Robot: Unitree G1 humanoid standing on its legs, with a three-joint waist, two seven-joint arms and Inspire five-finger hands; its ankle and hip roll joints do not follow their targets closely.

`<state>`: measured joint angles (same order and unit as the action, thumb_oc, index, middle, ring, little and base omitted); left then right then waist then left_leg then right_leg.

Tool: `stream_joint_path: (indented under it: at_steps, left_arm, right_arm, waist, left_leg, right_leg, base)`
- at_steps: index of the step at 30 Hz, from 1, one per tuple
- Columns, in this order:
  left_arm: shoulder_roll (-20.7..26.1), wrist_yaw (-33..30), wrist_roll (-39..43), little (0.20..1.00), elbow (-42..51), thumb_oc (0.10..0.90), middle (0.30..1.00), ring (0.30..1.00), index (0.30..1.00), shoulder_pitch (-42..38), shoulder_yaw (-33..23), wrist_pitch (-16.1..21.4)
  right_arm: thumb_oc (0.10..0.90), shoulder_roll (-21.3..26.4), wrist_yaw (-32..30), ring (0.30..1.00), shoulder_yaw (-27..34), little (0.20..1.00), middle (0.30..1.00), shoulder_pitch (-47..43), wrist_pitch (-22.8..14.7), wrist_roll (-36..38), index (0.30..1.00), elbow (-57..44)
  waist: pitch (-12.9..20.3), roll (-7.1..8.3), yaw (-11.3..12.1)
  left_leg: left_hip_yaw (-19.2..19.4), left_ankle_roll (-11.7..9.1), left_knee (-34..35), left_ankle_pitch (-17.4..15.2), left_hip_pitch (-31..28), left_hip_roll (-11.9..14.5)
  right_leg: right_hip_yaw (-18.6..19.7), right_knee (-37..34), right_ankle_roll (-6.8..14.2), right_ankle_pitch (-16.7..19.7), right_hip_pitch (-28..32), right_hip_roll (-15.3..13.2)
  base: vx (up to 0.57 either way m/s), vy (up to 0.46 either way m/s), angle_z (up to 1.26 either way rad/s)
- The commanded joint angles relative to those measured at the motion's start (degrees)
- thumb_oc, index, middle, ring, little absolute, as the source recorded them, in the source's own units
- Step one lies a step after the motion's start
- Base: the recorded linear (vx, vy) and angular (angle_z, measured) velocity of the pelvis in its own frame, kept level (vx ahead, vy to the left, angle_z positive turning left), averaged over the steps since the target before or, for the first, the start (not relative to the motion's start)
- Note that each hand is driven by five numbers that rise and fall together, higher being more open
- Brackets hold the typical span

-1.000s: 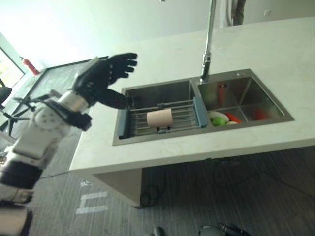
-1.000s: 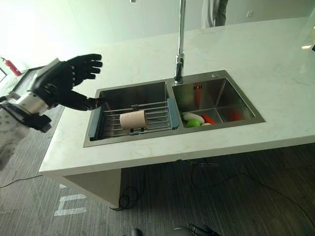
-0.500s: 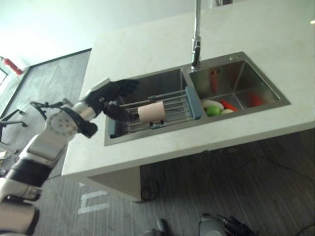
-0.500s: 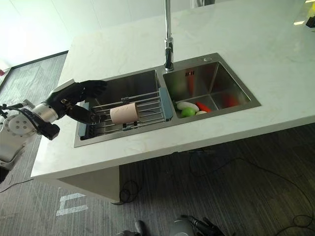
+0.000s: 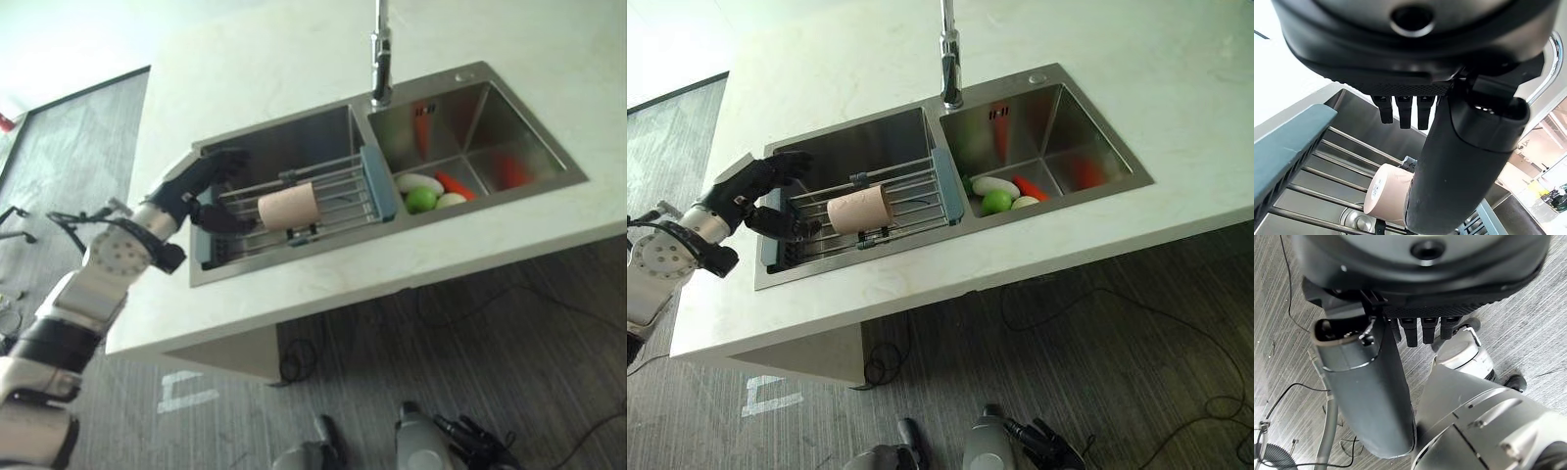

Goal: Place the dishes in the dishwasher.

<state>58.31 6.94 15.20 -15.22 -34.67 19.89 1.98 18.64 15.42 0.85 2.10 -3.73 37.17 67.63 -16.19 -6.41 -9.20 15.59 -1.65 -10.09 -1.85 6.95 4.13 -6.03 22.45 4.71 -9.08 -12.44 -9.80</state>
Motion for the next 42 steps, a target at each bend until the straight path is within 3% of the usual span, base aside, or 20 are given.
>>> stream_joint_path:
  at_steps: [1,11,19,42]
  left_arm:
    - [0.79,-4.31,-0.43,0.9,3.31,0.8,0.9,0.9,0.9,-4.9,-9.87,4.12]
    - [0.55,-6.07,-1.77,0.9,5.46,0.8,0.9,0.9,0.9,-3.1,-11.32,4.45]
    - [1.66,-9.52,-8.49,0.9,7.1,0.8,0.9,0.9,0.9,-2.68,-11.13,5.21]
    - [2.92,-8.96,-7.84,0.9,8.18,0.8,0.9,0.9,0.9,-5.61,-7.65,3.52]
  right_arm:
    - [0.8,0.84,-0.29,0.9,-2.02,0.9,0.9,5.52,0.96,-2.27,0.9,-0.04]
    - [0.8,1.86,-0.92,0.9,-2.13,0.9,0.9,4.76,2.12,-2.91,0.9,-1.7]
    - [0.8,2.83,-0.48,0.9,-1.9,0.9,0.9,4.62,2.2,-3.46,0.9,-2.97]
    - [0.8,4.13,-2.42,0.9,-3.36,0.9,0.9,3.81,1.83,-3.15,0.9,-6.85]
  waist:
    - [2.32,0.19,-0.65]
    - [0.66,-0.16,-0.1]
    - [-0.8,-0.97,-0.44]
    - [-3.78,-1.69,-1.11]
  left_leg:
    - [-4.17,-3.4,-7.1,-7.83,2.75,1.74]
    - [-4.49,-3.39,-7.1,-7.44,3.93,0.99]
    - [-4.18,-3.73,-7.1,-6.88,4.71,0.98]
    - [-4.0,-4.0,-7.1,-6.04,6.26,0.57]
  right_leg:
    - [-0.29,-5.26,8.8,3.16,1.31,-5.06]
    - [-0.5,-5.26,8.84,3.5,0.31,-5.82]
    - [-0.31,-5.26,8.87,3.82,-0.51,-6.26]
    - [-0.18,-5.26,9.18,4.67,-1.84,-6.93]
  base:
    - [-0.03,0.014,-0.01]
    - [0.0,0.02,-0.05]
    - [0.0,0.006,-0.01]
    - [-0.01,0.002,-0.02]
